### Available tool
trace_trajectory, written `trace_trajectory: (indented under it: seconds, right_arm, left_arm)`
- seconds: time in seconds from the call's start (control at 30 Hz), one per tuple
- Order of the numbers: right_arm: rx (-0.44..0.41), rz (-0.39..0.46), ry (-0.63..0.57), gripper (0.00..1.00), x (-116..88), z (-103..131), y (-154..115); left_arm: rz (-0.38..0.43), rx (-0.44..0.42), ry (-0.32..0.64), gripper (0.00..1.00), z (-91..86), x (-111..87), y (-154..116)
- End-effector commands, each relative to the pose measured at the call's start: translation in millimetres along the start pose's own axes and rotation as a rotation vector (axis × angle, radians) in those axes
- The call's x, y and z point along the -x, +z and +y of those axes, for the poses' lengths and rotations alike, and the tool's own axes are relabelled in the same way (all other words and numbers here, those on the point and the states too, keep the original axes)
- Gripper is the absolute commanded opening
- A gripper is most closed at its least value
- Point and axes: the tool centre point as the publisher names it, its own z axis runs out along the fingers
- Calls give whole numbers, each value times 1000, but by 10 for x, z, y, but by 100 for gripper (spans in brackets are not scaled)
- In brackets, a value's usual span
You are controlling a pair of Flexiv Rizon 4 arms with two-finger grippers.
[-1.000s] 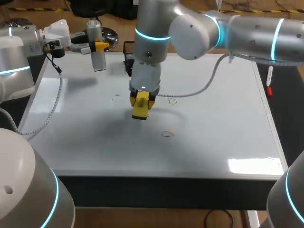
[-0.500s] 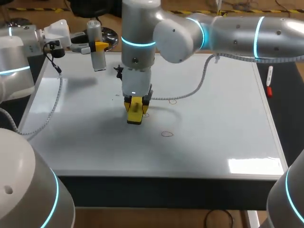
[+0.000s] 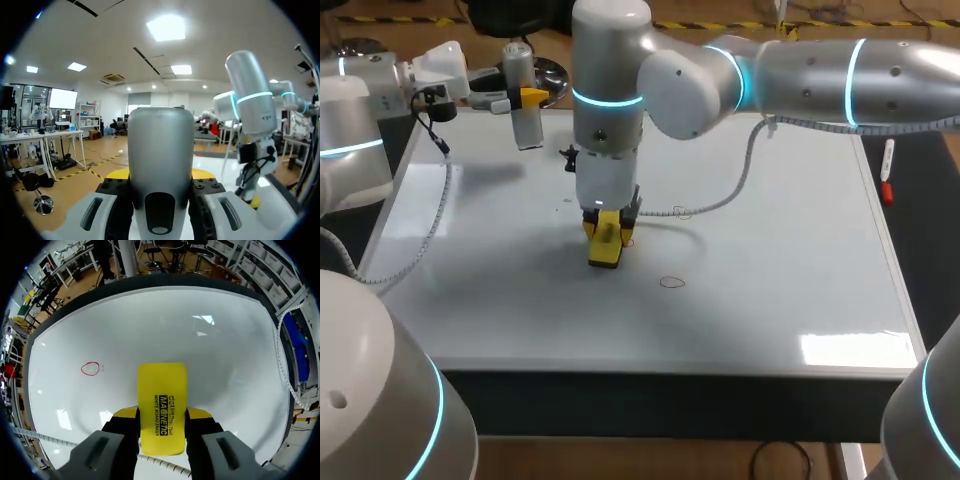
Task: Pick up the inspection probe, press it on each red-marked spot on the whiteboard one by one, put down the probe, pick up the eraser, and wipe off all the red marks.
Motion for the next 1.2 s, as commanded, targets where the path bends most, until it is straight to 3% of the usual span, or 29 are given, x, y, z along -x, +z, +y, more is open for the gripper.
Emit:
trace_trajectory:
  seconds: [0.03, 0.7, 0.93, 1.2]
  right_arm:
    - [-7, 8, 5, 0, 28, -14, 20]
    - [-3, 2, 39, 0, -53, -71, 185]
    - [5, 8, 60, 0, -169, -76, 234]
    - [9, 8, 122, 0, -446, -94, 251]
  left_arm:
    - [0, 1, 0, 0, -14, 0, -1]
    - [0, 1, 0, 0, -14, 0, -1]
    - [0, 1, 0, 0, -14, 0, -1]
    - [0, 1, 0, 0, -14, 0, -1]
